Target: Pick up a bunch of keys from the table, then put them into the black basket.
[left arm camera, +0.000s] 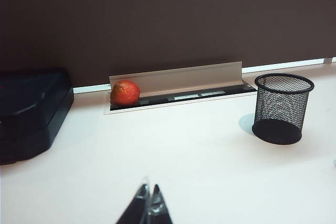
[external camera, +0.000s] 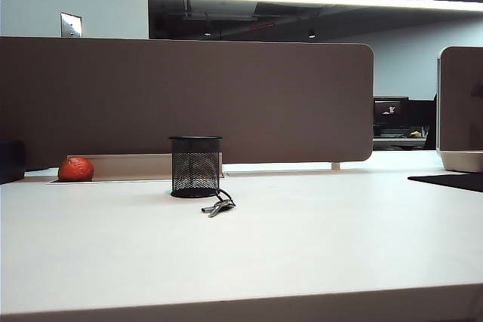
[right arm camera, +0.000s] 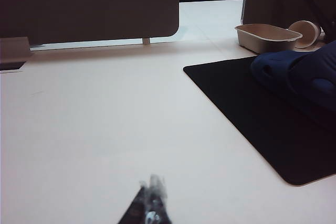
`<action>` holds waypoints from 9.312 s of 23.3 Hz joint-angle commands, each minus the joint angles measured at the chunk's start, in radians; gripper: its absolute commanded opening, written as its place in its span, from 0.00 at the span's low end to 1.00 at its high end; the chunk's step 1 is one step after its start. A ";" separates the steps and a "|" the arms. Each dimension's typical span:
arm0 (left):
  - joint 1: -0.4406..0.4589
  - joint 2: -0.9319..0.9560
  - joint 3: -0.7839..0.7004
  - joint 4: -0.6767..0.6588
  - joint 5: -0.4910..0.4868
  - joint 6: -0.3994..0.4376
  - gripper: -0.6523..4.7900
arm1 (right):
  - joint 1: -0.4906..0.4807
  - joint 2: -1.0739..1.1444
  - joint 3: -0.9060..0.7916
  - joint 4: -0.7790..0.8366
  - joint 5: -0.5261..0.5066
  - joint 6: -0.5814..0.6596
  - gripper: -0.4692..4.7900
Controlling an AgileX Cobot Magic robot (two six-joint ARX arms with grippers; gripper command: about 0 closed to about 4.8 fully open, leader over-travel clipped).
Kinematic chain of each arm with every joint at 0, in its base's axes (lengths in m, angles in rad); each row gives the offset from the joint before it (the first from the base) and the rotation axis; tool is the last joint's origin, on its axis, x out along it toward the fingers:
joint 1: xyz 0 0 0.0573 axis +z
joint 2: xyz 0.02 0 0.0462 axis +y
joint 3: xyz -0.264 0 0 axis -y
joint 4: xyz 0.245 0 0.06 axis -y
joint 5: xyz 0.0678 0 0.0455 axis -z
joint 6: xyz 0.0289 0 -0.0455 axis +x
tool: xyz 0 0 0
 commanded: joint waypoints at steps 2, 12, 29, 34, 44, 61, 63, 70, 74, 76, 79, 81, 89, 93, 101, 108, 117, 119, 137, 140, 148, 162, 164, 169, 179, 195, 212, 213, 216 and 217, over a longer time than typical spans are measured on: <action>0.000 0.000 0.002 0.017 -0.001 -0.003 0.11 | 0.001 0.000 0.001 0.010 0.008 -0.003 0.08; 0.000 0.000 0.002 0.016 -0.001 -0.003 0.11 | 0.001 0.000 0.001 0.011 0.008 -0.003 0.08; 0.000 0.000 0.002 0.016 0.000 -0.003 0.11 | 0.001 0.000 0.014 0.055 0.004 0.100 0.08; 0.000 0.000 0.002 0.016 0.009 -0.003 0.11 | 0.002 0.000 0.116 -0.038 -0.040 0.107 0.08; 0.000 0.000 0.003 0.015 0.143 -0.003 0.11 | 0.002 0.022 0.319 -0.233 -0.049 0.107 0.08; 0.000 0.000 0.004 -0.025 0.240 -0.003 0.11 | 0.032 0.831 1.020 -0.577 -0.623 0.110 0.16; 0.000 0.000 0.004 -0.065 0.298 -0.003 0.11 | 0.076 0.942 1.118 -0.628 -0.639 0.110 0.19; 0.000 0.000 0.004 -0.171 0.371 -0.003 0.11 | 0.230 1.161 1.269 -0.700 -0.643 0.110 0.41; 0.000 0.000 0.004 -0.181 0.383 -0.003 0.11 | 0.310 1.249 1.288 -0.700 -0.637 0.111 0.51; 0.000 0.000 0.004 -0.181 0.383 -0.003 0.11 | 0.348 1.296 1.288 -0.694 -0.633 0.111 0.67; 0.000 0.000 0.004 -0.181 0.384 -0.003 0.11 | 0.395 1.384 1.288 -0.693 -0.606 0.114 0.88; 0.000 0.000 0.004 -0.181 0.384 -0.003 0.11 | 0.434 1.447 1.288 -0.673 -0.578 0.120 0.91; 0.000 0.000 0.004 -0.191 0.405 -0.003 0.11 | 0.497 1.615 1.289 -0.400 -0.576 0.266 0.96; 0.000 0.000 0.004 -0.198 0.404 -0.003 0.11 | 0.499 1.670 1.312 -0.369 -0.579 0.296 0.96; 0.000 0.000 0.004 -0.211 0.404 -0.003 0.11 | 0.536 1.821 1.444 -0.379 -0.572 0.306 0.96; 0.000 0.000 0.004 -0.211 0.404 -0.003 0.11 | 0.590 1.991 1.532 -0.386 -0.557 0.320 0.96; 0.000 0.000 0.004 -0.211 0.405 -0.003 0.11 | 0.594 2.074 1.563 -0.359 -0.548 0.323 0.96; 0.000 0.000 0.004 -0.211 0.405 -0.003 0.11 | 0.594 2.081 1.563 -0.346 -0.543 0.323 0.96; 0.000 0.000 0.004 -0.211 0.405 -0.003 0.11 | 0.594 2.135 1.563 -0.248 -0.472 0.350 0.96; 0.000 0.000 0.004 -0.211 0.405 -0.003 0.11 | 0.594 2.148 1.563 -0.242 -0.472 0.350 0.95; 0.000 0.000 0.004 -0.211 0.405 -0.003 0.11 | 0.595 2.160 1.563 -0.225 -0.434 0.354 0.47; 0.000 0.000 0.004 -0.211 0.405 -0.003 0.11 | 0.595 2.161 1.563 -0.222 -0.395 0.353 0.08; 0.000 0.000 0.004 -0.211 0.404 -0.003 0.11 | 0.595 2.161 1.563 -0.221 -0.396 0.353 0.08; 0.000 0.000 0.004 -0.211 0.405 -0.003 0.11 | 0.595 2.152 1.563 -0.222 -0.399 0.352 0.08; 0.000 0.000 0.004 -0.211 0.405 -0.003 0.11 | 0.594 2.036 1.563 -0.220 -0.399 0.333 0.08; 0.000 0.000 0.004 -0.211 0.405 -0.003 0.11 | 0.595 1.888 1.585 -0.122 -0.391 0.285 0.08; 0.000 0.000 0.004 -0.214 0.404 -0.003 0.11 | 0.595 1.964 1.663 0.056 -0.272 0.184 0.08; 0.000 0.000 0.004 -0.214 0.404 -0.003 0.11 | 0.595 1.973 1.663 0.071 -0.272 0.184 0.08; 0.000 0.000 0.004 -0.215 0.404 -0.003 0.11 | 0.595 2.006 1.670 0.125 -0.272 0.185 0.08; 0.000 0.000 0.004 -0.214 0.404 -0.003 0.11 | 0.595 2.023 1.686 0.128 -0.268 0.185 0.08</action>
